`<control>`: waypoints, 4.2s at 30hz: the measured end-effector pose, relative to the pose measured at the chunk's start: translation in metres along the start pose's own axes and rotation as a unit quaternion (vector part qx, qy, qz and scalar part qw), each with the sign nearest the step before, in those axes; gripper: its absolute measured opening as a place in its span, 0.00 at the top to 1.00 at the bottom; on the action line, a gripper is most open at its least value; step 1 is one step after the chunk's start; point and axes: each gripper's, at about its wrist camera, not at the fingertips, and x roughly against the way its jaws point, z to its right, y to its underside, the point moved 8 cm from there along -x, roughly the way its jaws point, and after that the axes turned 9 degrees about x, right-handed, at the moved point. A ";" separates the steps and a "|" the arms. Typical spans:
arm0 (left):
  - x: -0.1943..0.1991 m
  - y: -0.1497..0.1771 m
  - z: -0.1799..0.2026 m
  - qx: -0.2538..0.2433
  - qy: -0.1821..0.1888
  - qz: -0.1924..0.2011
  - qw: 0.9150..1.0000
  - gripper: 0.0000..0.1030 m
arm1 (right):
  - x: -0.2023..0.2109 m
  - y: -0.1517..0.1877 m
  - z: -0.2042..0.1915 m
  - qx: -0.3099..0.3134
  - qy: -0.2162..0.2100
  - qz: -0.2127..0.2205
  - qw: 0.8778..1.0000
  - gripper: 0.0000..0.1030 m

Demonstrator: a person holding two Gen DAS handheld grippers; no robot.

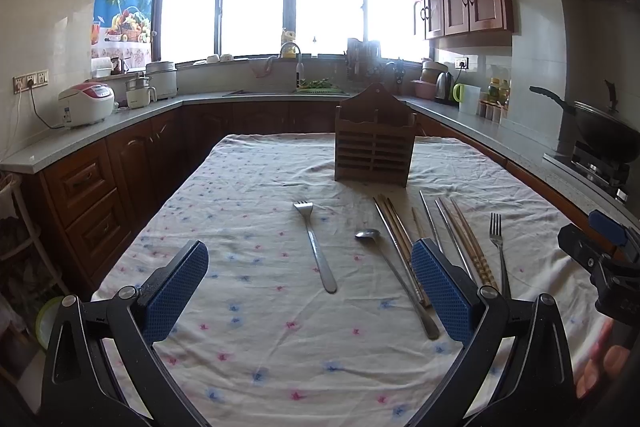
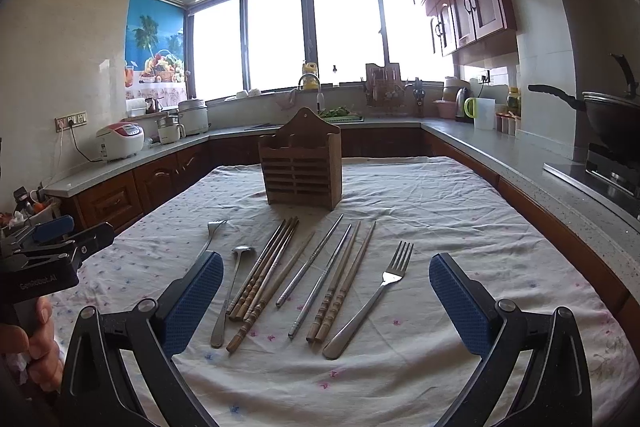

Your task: Organize utensils

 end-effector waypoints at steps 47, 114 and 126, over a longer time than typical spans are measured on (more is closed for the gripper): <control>-0.002 -0.003 -0.004 0.010 0.004 -0.004 1.000 0.00 | 0.001 -0.006 -0.010 0.001 -0.016 0.011 1.000 0.00; -0.200 0.050 0.065 0.025 0.103 -0.361 0.926 0.92 | -0.249 0.035 0.067 -0.070 -0.007 -0.299 0.952 0.73; -0.195 0.037 0.062 0.036 0.127 -0.340 0.931 0.98 | -0.228 0.018 0.066 -0.116 -0.046 -0.264 0.956 0.94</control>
